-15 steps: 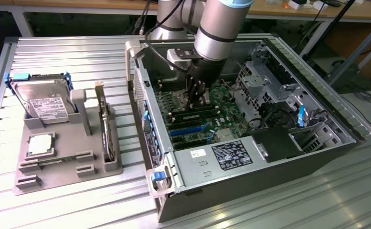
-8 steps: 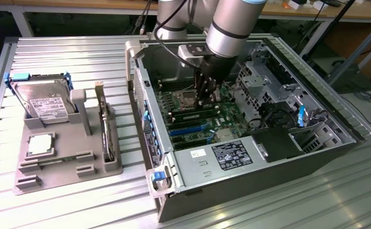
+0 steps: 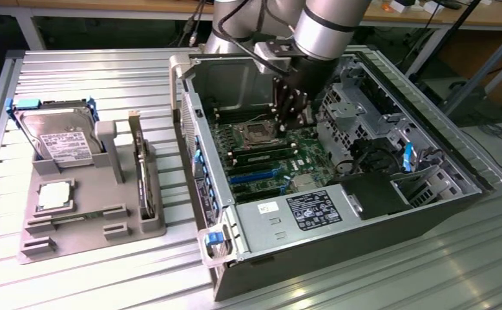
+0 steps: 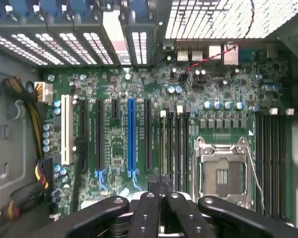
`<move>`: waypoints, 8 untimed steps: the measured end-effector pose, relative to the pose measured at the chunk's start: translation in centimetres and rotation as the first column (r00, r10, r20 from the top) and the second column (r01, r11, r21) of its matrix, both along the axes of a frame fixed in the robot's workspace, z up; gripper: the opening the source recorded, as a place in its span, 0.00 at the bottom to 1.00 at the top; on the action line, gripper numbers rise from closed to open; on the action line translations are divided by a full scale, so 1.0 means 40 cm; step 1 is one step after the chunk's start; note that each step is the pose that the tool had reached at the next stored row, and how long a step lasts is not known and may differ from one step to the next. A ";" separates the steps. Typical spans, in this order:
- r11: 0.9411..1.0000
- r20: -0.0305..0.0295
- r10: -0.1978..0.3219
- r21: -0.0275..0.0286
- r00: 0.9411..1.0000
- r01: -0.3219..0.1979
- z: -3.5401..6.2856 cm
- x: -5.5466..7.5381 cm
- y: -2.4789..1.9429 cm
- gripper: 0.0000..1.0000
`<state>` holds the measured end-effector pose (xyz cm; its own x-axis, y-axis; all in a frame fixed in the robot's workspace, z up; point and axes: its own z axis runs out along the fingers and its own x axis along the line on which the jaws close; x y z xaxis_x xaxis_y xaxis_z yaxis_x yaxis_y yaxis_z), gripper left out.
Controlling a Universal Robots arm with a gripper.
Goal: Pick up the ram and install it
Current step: 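Press down the ram until it locks into place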
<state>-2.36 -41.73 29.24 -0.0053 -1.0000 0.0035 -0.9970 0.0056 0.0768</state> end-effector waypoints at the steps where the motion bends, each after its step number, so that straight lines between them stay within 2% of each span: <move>1: 1.000 0.008 0.000 0.000 1.000 0.000 0.000 0.025 0.000 0.10; 5: 1.000 0.008 0.000 0.000 1.000 0.000 0.007 0.128 -0.002 0.10; 7: 1.000 0.007 0.000 0.000 1.000 0.000 0.045 0.139 -0.002 0.10; 8: 1.000 0.007 -0.001 -0.003 1.000 0.001 0.076 0.140 -0.002 0.10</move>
<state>3.24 -41.81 32.29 -0.0061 -1.0000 0.0063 -0.9975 0.0065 0.0698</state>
